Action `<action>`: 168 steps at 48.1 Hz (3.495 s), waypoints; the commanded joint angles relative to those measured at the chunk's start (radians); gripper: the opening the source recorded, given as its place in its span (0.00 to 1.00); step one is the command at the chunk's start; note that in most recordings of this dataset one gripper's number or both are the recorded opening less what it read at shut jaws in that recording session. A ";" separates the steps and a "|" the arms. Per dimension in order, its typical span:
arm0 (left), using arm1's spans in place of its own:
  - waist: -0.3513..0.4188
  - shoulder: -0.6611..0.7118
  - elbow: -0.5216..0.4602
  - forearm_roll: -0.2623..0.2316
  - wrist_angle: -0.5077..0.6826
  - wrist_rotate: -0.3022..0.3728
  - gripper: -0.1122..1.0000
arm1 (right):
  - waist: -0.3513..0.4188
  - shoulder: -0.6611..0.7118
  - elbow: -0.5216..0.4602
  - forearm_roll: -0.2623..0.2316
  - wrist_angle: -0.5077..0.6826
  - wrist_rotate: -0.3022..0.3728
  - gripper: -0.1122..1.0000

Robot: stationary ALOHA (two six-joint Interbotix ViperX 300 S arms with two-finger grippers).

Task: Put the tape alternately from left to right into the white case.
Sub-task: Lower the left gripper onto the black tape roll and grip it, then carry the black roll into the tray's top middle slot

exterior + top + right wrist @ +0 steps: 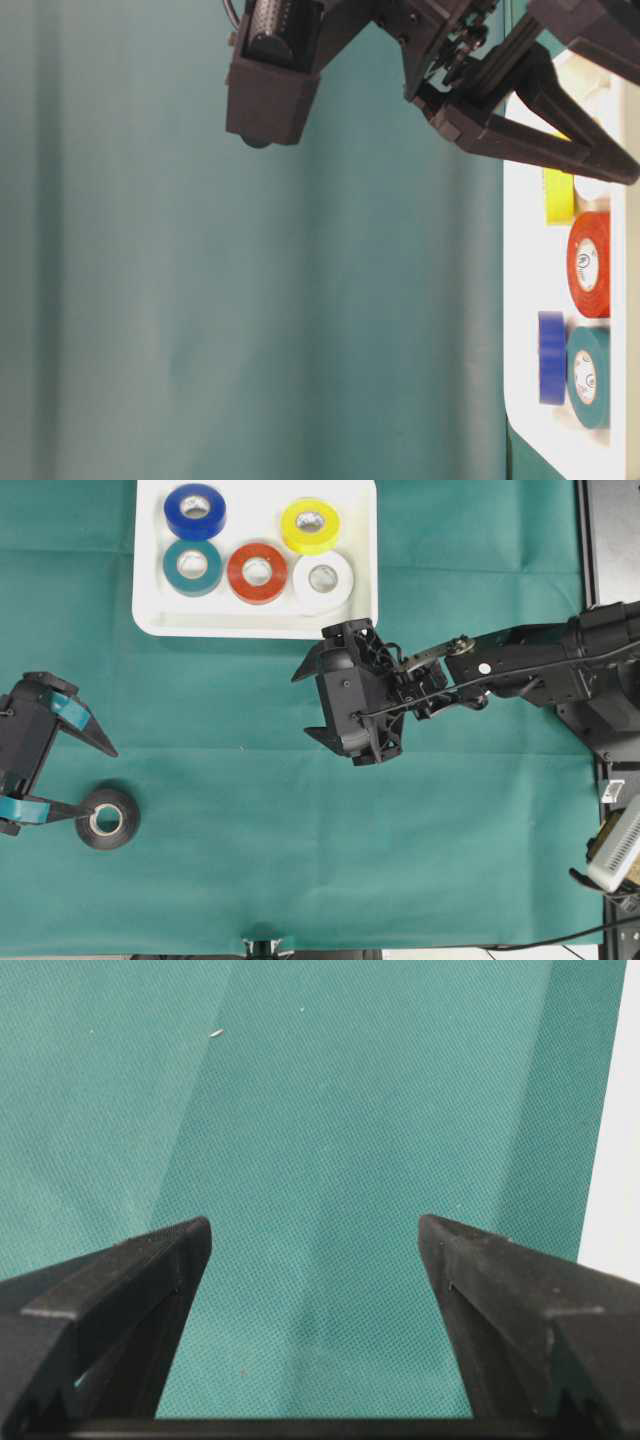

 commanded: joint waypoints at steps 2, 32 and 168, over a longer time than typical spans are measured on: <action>-0.008 0.015 -0.011 -0.002 -0.005 0.000 0.97 | 0.002 -0.028 -0.008 -0.002 -0.003 0.002 0.62; -0.031 0.357 -0.149 -0.002 0.002 0.000 0.97 | 0.002 -0.028 -0.008 -0.002 -0.003 0.003 0.62; 0.413 0.130 -0.230 0.003 0.057 0.184 0.31 | 0.002 -0.028 -0.006 -0.002 -0.009 0.003 0.62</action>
